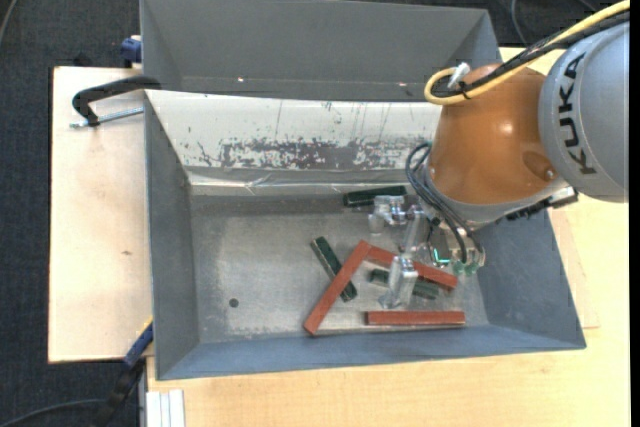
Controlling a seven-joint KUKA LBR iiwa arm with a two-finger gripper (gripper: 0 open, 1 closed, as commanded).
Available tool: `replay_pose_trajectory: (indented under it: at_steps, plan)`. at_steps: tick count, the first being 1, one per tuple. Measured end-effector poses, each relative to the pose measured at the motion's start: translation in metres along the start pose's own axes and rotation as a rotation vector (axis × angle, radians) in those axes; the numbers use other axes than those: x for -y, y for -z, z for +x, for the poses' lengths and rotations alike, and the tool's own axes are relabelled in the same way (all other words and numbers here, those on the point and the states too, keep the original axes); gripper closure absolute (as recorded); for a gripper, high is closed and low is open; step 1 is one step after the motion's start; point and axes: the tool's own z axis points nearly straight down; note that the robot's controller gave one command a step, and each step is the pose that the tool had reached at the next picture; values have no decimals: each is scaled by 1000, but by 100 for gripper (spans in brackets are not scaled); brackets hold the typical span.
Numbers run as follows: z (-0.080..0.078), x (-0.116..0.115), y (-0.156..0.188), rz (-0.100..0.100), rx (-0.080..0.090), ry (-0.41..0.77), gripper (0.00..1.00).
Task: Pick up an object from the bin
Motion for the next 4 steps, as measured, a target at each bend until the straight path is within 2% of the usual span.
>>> replay_pose_trajectory:
  at_steps: [1,2,3,4]
  plan:
    - [-44,49,-108,1,3,-60,0]
    - [-45,48,-103,0,8,-58,100]
    - [-42,47,49,1,21,-19,100]
    - [-40,47,45,0,12,-19,0]
